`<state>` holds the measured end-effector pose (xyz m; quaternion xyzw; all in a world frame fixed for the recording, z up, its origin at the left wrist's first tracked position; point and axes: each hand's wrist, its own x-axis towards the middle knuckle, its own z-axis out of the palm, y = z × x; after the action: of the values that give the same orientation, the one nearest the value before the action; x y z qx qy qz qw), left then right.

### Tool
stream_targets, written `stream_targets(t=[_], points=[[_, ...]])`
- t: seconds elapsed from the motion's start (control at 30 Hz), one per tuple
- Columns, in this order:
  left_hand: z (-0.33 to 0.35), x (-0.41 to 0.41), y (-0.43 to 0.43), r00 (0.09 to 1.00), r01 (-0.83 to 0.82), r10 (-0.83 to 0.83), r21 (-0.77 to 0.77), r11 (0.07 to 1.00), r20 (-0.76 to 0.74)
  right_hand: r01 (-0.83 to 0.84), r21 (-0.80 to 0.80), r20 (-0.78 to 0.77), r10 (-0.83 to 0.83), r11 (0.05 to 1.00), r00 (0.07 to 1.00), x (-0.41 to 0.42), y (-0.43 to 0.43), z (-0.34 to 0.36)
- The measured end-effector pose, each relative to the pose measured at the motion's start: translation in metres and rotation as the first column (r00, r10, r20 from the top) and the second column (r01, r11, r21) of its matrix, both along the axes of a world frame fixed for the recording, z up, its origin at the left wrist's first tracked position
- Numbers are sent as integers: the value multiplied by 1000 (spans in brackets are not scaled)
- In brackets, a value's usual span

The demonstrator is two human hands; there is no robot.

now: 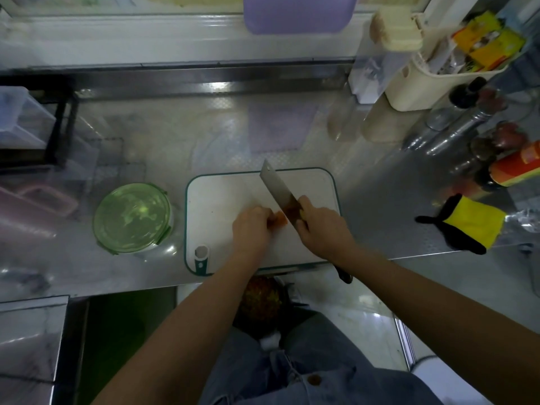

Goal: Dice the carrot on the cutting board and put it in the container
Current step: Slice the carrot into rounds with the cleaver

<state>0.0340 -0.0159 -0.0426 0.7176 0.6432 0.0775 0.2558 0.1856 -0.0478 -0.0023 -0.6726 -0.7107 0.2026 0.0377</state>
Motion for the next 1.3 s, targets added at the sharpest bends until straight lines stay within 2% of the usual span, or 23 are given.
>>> stream_targets(t=[0.17, 0.4, 0.7, 1.3], points=[[-1, -2, 1, 999, 28, -29, -18, 999, -42, -78, -53, 62, 81, 996, 995, 4, 0, 11], [0, -2, 1, 999, 29, -30, -9, 1000, -37, -81, -47, 60, 84, 996, 995, 7, -3, 14], [0, -1, 1, 998, 36, -36, -1, 999, -46, -99, -123, 177, 120, 987, 977, -3, -10, 19], [-9, -7, -6, 996, 83, -85, 47, 995, 22, -33, -104, 18, 35, 994, 999, -6, -2, -29]])
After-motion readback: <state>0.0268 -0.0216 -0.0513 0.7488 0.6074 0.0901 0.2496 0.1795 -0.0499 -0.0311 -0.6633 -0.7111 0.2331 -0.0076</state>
